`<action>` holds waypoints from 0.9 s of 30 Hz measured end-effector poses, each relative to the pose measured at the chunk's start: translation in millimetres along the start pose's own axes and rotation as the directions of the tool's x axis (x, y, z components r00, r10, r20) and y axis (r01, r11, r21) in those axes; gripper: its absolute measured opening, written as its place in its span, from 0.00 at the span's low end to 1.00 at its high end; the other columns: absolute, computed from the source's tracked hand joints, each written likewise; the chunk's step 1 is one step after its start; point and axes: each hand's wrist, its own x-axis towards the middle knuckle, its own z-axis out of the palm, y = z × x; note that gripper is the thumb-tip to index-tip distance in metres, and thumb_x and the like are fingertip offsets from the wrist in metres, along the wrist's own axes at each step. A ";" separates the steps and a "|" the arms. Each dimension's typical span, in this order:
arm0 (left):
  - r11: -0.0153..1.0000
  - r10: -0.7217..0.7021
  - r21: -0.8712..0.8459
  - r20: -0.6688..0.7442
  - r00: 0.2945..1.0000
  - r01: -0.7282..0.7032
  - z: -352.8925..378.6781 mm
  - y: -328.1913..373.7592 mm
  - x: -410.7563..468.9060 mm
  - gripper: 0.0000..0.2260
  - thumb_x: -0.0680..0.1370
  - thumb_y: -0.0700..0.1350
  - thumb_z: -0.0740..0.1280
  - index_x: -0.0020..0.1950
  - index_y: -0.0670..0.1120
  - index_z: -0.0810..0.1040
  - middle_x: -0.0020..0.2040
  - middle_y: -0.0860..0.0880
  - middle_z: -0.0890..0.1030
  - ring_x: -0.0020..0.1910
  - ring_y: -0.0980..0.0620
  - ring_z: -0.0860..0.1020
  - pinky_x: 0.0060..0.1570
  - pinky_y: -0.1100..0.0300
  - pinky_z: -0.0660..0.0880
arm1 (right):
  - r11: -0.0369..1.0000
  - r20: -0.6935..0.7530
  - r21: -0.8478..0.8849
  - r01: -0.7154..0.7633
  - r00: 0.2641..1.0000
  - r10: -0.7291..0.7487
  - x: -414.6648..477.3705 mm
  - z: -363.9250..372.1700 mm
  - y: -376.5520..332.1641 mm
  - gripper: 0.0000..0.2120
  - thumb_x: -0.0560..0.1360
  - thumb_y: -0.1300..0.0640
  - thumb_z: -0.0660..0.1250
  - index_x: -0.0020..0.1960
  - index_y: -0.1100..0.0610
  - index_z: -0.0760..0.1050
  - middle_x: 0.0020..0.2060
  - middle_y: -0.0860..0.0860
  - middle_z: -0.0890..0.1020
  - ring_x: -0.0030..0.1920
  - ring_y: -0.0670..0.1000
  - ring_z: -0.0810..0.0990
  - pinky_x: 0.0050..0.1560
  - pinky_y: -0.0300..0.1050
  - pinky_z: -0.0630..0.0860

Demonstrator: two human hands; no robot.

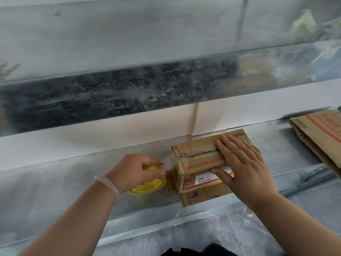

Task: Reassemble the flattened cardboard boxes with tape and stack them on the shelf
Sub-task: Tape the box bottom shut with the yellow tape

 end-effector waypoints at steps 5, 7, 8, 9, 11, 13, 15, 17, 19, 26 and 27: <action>0.986 -0.002 0.164 -0.003 1.000 0.003 6.8 -6.4 2.7 0.28 0.61 0.69 0.65 0.57 0.59 0.81 0.45 0.61 0.81 0.44 0.66 0.76 0.43 0.74 0.68 | 1.000 -0.017 0.010 0.008 1.000 -0.008 -0.6 2.3 2.5 0.32 0.77 0.36 0.58 0.72 0.56 0.70 0.72 0.50 0.70 0.74 0.52 0.67 0.72 0.57 0.65; 0.992 -0.029 0.125 0.042 0.999 0.023 10.7 -4.5 6.3 0.26 0.61 0.68 0.66 0.57 0.60 0.81 0.44 0.59 0.80 0.43 0.62 0.77 0.45 0.68 0.71 | 1.000 -0.023 0.009 0.015 1.000 -0.015 -0.5 3.3 3.6 0.32 0.77 0.36 0.58 0.72 0.56 0.70 0.72 0.50 0.70 0.74 0.52 0.67 0.72 0.58 0.65; 0.998 -0.047 0.041 0.069 0.997 0.044 12.9 -5.2 7.6 0.24 0.62 0.67 0.68 0.55 0.61 0.81 0.43 0.57 0.81 0.42 0.59 0.78 0.44 0.65 0.73 | 1.000 -0.028 0.010 0.018 0.999 -0.018 -0.3 3.5 4.3 0.32 0.77 0.36 0.58 0.72 0.56 0.70 0.72 0.51 0.71 0.74 0.52 0.67 0.72 0.58 0.66; 0.997 -0.050 -0.054 0.086 0.995 0.055 14.9 -6.7 7.7 0.20 0.62 0.66 0.71 0.52 0.63 0.81 0.42 0.54 0.82 0.40 0.56 0.80 0.41 0.63 0.76 | 1.000 -0.033 0.012 0.022 0.999 -0.022 -0.1 3.8 4.9 0.32 0.77 0.36 0.58 0.72 0.56 0.70 0.72 0.51 0.71 0.73 0.52 0.67 0.72 0.58 0.66; 0.984 -0.008 -0.176 0.040 0.999 0.015 17.7 -11.8 4.3 0.14 0.61 0.66 0.75 0.45 0.69 0.81 0.40 0.52 0.83 0.36 0.56 0.80 0.37 0.64 0.77 | 0.999 -0.047 0.015 0.030 0.998 -0.029 -0.1 4.7 5.7 0.32 0.77 0.36 0.58 0.72 0.57 0.71 0.72 0.51 0.71 0.73 0.53 0.67 0.71 0.59 0.67; 0.959 0.051 -0.278 -0.036 0.998 -0.059 19.1 -17.0 -1.9 0.14 0.59 0.65 0.73 0.44 0.72 0.80 0.41 0.56 0.83 0.34 0.61 0.79 0.35 0.67 0.75 | 0.999 -0.067 0.021 0.036 0.997 -0.035 -0.3 5.8 7.1 0.32 0.77 0.36 0.59 0.71 0.57 0.71 0.71 0.51 0.71 0.73 0.53 0.68 0.70 0.59 0.68; 0.919 0.068 -0.379 -0.108 0.992 -0.105 21.6 -22.3 -7.8 0.17 0.58 0.65 0.77 0.45 0.70 0.81 0.43 0.56 0.82 0.34 0.61 0.78 0.34 0.67 0.74 | 0.999 -0.086 0.026 0.048 0.995 -0.045 -0.5 6.6 8.3 0.31 0.77 0.36 0.60 0.71 0.57 0.72 0.71 0.51 0.72 0.73 0.53 0.69 0.70 0.59 0.68; 0.928 0.079 -0.341 -0.208 0.975 -0.148 26.2 -26.9 -11.5 0.19 0.57 0.63 0.77 0.46 0.71 0.80 0.45 0.55 0.81 0.36 0.59 0.78 0.36 0.66 0.76 | 0.998 -0.101 0.027 0.055 0.993 -0.052 -0.9 7.0 8.7 0.31 0.77 0.37 0.60 0.71 0.58 0.72 0.71 0.52 0.72 0.72 0.54 0.69 0.70 0.59 0.68; 0.952 0.093 -0.252 -0.296 0.951 -0.171 31.1 -30.3 -13.3 0.19 0.57 0.62 0.77 0.47 0.69 0.80 0.47 0.58 0.81 0.36 0.59 0.76 0.37 0.66 0.75 | 0.998 -0.107 0.027 0.057 0.993 -0.054 -1.2 7.3 8.3 0.31 0.77 0.37 0.60 0.71 0.58 0.72 0.71 0.52 0.72 0.72 0.54 0.69 0.70 0.59 0.67; 0.976 0.214 0.057 -0.405 0.889 -0.209 37.4 -29.6 -15.7 0.14 0.64 0.63 0.75 0.48 0.67 0.80 0.47 0.65 0.81 0.51 0.66 0.76 0.48 0.77 0.68 | 0.997 -0.096 0.028 0.069 0.993 -0.066 0.5 8.9 12.7 0.31 0.77 0.36 0.60 0.71 0.57 0.72 0.71 0.52 0.72 0.73 0.53 0.68 0.71 0.59 0.66; 0.974 0.225 0.119 -0.392 0.892 -0.193 35.5 -26.0 -17.4 0.16 0.64 0.63 0.73 0.51 0.65 0.80 0.45 0.66 0.80 0.50 0.67 0.76 0.47 0.78 0.67 | 0.997 -0.100 0.028 0.071 0.993 -0.068 0.7 8.9 13.0 0.31 0.77 0.37 0.60 0.71 0.57 0.72 0.71 0.52 0.72 0.73 0.54 0.68 0.71 0.59 0.66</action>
